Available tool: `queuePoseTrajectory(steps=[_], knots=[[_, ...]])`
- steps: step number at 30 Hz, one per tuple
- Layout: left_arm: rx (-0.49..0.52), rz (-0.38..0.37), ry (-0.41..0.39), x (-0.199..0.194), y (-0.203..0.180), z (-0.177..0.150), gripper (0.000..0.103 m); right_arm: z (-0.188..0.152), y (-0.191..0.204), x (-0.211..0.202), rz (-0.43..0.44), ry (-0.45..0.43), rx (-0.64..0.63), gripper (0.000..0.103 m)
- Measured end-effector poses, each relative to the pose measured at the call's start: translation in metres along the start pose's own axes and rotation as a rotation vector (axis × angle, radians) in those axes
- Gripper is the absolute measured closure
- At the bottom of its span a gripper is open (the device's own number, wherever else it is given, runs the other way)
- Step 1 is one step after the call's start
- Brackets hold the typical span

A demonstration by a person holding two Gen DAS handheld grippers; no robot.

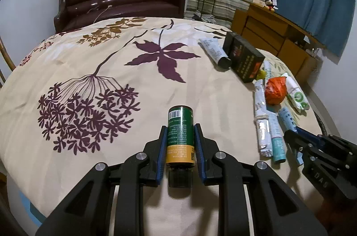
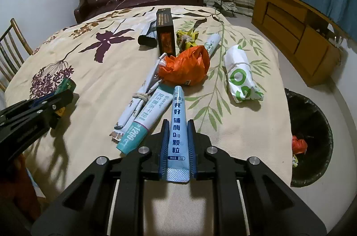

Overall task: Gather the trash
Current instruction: 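Grasp the blue-printed tube with the right tool while the left tool holds the green can, then carry the green can and blue tube over the trash bin with both tools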

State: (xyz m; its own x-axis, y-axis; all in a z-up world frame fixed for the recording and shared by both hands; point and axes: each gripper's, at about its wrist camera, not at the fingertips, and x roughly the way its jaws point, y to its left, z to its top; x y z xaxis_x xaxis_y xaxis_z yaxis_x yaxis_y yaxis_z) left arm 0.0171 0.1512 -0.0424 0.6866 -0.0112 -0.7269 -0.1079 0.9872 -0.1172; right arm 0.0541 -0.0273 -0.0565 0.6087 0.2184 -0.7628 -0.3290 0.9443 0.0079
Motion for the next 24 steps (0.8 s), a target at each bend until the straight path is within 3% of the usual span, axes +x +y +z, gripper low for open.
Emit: queuePoseTrajectory(steps=[8,24], knots=[[0.016,-0.040,-0.034,-0.012,-0.027,0.006,0.079,-0.001,-0.019,-0.019,-0.015,-0.052,0.020,0.087],[0.163,-0.176,-0.079,-0.011,-0.150,0.020,0.079,-0.005,-0.139,-0.050,-0.164,-0.136,0.182,0.087]])
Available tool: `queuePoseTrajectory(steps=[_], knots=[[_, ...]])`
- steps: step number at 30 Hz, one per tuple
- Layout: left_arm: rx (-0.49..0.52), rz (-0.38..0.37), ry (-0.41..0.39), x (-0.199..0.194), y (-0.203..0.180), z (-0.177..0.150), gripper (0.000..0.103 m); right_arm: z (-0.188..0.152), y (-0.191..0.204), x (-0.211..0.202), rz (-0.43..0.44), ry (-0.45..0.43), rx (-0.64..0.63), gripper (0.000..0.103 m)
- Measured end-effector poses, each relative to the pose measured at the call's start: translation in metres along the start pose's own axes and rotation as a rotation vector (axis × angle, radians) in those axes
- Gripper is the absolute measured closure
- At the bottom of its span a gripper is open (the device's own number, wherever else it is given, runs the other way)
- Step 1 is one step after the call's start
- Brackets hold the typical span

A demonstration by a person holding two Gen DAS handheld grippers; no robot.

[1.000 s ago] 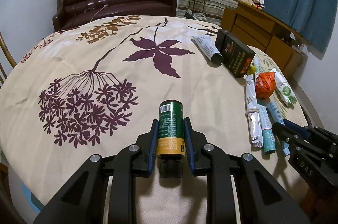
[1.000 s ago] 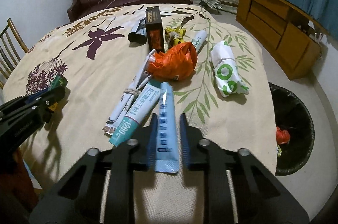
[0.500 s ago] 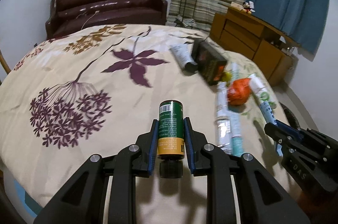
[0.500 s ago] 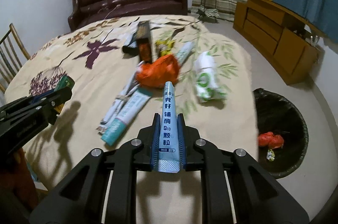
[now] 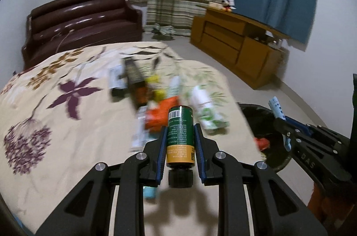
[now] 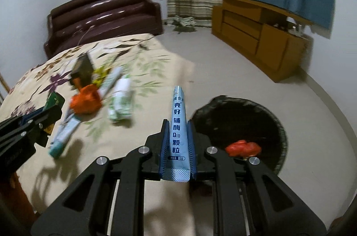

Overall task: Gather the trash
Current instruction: 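Carry the green can and blue tube over the trash bin with both tools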

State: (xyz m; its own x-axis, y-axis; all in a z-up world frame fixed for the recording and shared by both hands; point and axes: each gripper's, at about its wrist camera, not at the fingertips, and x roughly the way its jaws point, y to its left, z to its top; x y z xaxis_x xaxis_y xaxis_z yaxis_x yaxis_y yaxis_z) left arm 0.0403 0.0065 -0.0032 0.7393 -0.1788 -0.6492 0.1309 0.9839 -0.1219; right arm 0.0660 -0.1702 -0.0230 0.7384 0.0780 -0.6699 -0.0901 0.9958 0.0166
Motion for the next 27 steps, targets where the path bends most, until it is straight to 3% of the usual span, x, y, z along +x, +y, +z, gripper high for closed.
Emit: queuePoseTrajectory(steps=[12,27], knots=[[0.117,-0.075,0.028,0.046,-0.086,0.017,0.079,0.001,-0.081,0.015,-0.072,-0.004,0.101,0.087],[0.182,-0.084,0.068,0.088,-0.132,0.027,0.079,0.001,-0.128,0.037,-0.094,0.007,0.159,0.087]])
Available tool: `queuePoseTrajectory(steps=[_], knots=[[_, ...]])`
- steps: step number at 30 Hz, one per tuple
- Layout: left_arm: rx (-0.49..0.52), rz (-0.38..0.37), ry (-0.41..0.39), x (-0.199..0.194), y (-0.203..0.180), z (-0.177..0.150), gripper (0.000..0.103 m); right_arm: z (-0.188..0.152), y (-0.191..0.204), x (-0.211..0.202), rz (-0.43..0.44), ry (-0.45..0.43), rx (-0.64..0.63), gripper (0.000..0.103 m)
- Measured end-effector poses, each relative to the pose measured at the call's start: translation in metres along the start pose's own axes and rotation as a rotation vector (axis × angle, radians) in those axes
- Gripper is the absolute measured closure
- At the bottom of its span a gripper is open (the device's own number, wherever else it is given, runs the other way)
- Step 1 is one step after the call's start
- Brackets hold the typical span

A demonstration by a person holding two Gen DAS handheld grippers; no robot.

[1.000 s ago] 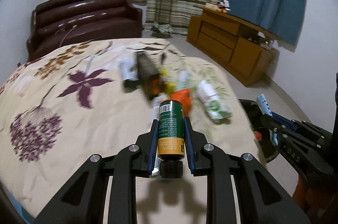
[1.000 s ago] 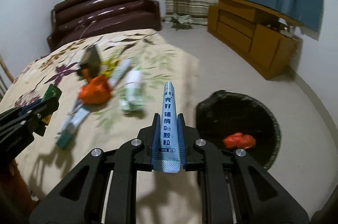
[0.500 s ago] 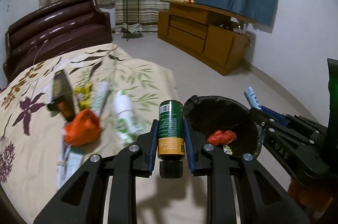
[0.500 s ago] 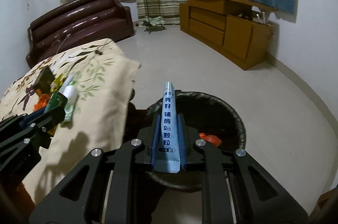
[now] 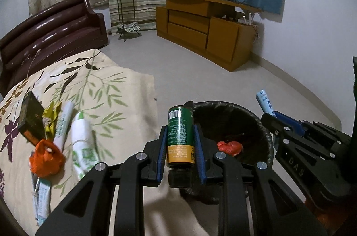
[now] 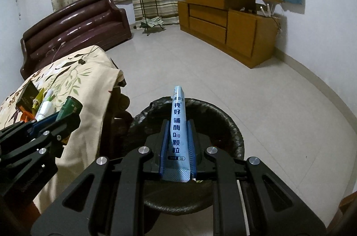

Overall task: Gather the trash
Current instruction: 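Carry the green can and blue tube over the trash bin with both tools, then open both tools to drop the can and tube into the bin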

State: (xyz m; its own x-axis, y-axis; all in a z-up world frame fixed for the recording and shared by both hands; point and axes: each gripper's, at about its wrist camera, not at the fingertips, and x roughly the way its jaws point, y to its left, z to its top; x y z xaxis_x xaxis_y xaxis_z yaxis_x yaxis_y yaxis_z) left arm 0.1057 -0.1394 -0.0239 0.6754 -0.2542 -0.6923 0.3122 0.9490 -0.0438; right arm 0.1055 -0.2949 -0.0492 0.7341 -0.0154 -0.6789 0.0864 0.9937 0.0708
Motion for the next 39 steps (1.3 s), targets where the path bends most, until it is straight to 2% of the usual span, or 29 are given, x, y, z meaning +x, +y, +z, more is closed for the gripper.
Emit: queuePoseTrajectory(steps=[17,23,27,30,32,34,39], knots=[[0.038,0.008,0.040,0.031,-0.019,0.014,0.079,0.004,-0.019,0.021,-0.007,0.021,0.015,0.087],[0.015,0.017,0.040,0.032,-0.016,0.018,0.078,0.005,-0.023,0.026,-0.007,0.028,0.023,0.086],[0.007,0.024,0.035,0.031,-0.015,0.017,0.065,0.004,-0.027,0.028,-0.006,0.034,0.034,0.085],[-0.002,0.028,0.030,0.030,-0.012,0.016,0.058,0.003,-0.028,0.028,-0.009,0.037,0.041,0.084],[-0.007,0.032,0.026,0.028,-0.010,0.016,0.053,0.003,-0.029,0.027,-0.011,0.035,0.045,0.078],[-0.010,0.036,0.021,0.026,-0.009,0.015,0.047,0.002,-0.030,0.025,-0.012,0.034,0.049,0.078],[-0.023,0.040,0.019,0.020,-0.004,0.015,0.042,0.001,-0.029,0.023,-0.013,0.037,0.057,0.074]])
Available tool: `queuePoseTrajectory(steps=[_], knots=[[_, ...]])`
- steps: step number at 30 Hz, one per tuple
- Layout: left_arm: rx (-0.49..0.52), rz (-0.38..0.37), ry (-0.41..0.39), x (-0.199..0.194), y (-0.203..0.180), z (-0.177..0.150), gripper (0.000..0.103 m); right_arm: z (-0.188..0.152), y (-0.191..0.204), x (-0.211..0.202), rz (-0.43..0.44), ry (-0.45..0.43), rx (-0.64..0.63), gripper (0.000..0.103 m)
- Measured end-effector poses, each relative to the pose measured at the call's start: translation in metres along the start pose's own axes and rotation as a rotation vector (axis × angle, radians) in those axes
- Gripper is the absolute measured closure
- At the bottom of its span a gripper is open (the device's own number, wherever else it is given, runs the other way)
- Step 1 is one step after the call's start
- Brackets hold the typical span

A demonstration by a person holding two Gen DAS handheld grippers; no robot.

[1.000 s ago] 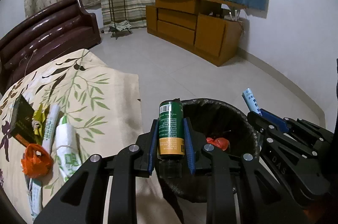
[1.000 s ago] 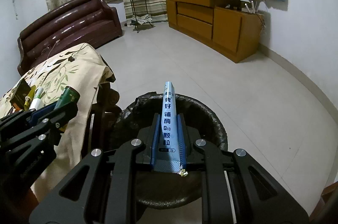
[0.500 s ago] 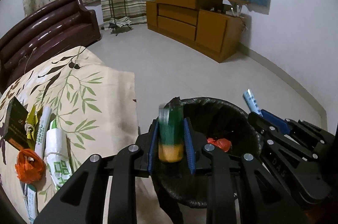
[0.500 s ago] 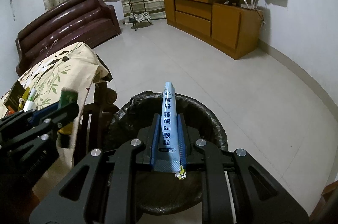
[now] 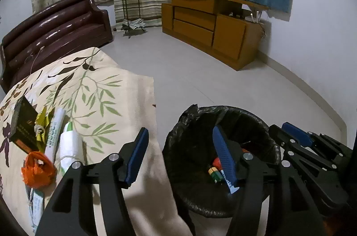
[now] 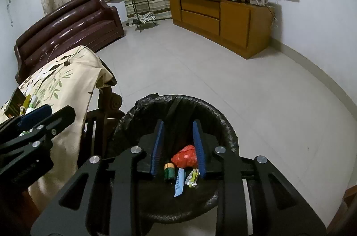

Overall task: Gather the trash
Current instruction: 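Open both tools to drop the can and tube into the bin, then move both open tools back over the trash on the bed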

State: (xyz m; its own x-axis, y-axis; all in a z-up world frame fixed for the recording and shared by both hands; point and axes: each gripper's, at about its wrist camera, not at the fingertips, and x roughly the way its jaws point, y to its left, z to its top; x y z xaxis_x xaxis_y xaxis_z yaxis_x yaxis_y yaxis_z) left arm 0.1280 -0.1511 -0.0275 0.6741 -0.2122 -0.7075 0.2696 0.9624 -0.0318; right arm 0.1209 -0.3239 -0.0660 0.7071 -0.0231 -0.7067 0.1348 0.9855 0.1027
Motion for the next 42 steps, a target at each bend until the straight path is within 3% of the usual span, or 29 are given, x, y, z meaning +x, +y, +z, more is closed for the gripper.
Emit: queuePoseTrajectory(steps=[2,14,17,42], knots=[[-0.005,0.001,-0.002,-0.005,0.005,-0.002,0.040,-0.002,0.002,-0.003,0.002,-0.002,0.004,0.069],[-0.049,0.039,-0.014,-0.036,0.041,-0.014,0.040,-0.011,0.034,-0.018,0.041,0.004,-0.020,0.065],[-0.064,0.061,-0.025,-0.046,0.056,-0.018,0.040,-0.014,0.049,-0.023,0.060,0.002,-0.037,0.061],[-0.264,0.254,-0.020,-0.117,0.205,-0.087,0.040,-0.045,0.201,-0.058,0.229,0.033,-0.242,0.061]])
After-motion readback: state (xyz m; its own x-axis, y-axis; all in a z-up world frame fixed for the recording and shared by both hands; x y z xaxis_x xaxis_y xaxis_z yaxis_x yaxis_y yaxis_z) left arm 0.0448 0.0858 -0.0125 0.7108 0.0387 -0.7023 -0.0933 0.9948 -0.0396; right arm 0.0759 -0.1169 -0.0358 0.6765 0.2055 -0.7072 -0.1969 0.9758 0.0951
